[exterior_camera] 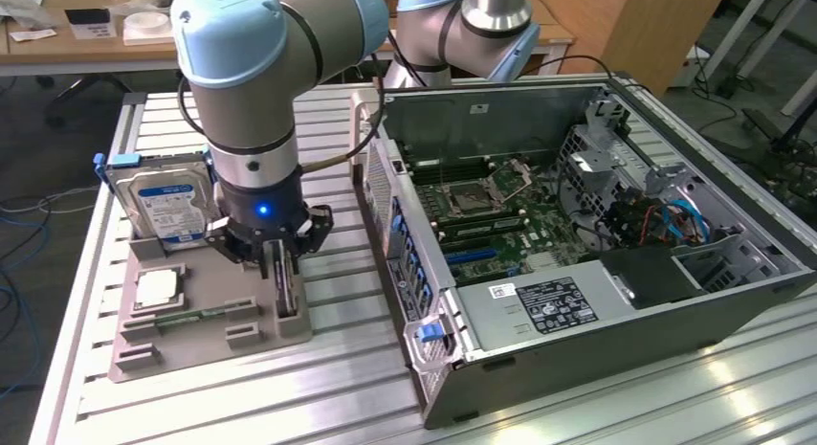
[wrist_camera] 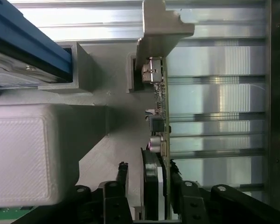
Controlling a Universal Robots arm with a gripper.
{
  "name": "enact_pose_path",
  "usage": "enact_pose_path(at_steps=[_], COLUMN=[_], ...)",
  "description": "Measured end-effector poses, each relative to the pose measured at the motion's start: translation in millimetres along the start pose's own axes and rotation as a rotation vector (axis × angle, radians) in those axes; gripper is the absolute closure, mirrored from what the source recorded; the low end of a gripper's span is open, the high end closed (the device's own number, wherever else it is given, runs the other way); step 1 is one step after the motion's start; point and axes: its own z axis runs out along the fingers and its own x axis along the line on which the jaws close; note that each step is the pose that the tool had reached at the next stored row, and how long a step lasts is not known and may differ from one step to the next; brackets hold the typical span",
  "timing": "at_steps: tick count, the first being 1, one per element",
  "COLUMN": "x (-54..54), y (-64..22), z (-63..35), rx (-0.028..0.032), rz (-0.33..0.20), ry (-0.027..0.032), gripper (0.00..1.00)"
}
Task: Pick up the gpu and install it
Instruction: 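Pick up the gpu and move the gpu toward the slot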
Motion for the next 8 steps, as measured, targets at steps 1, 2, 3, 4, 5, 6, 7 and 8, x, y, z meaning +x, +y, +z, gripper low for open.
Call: enact_pose_path(at_steps=[1, 2, 3, 4, 5, 6, 7, 8], x=[0.0, 0.0, 0.0, -0.1, -0.2, -0.2, -0.2, -0.3], y=[0.0, 0.0, 0.0, 0.0, 0.0, 0.0, 0.0, 0.0], z=[0.1, 0.2, 0.3, 0.6, 1.1, 1.3, 1.6, 1.9], rx=[0.0, 0.0, 0.0, -0.0002, -0.0003, -0.0001, 0.0, 0.0], rz=[0.0, 0.0, 0.0, 0.0, 0.0, 0.0, 0.0, 0.0], ry=[0.0, 0.0, -0.0001, -0.0002, -0.0003, -0.0001, 0.0, 0.0], gripper=[0.56, 0.56, 0.56, 0.56, 0.56, 0.58, 0.58, 0.65])
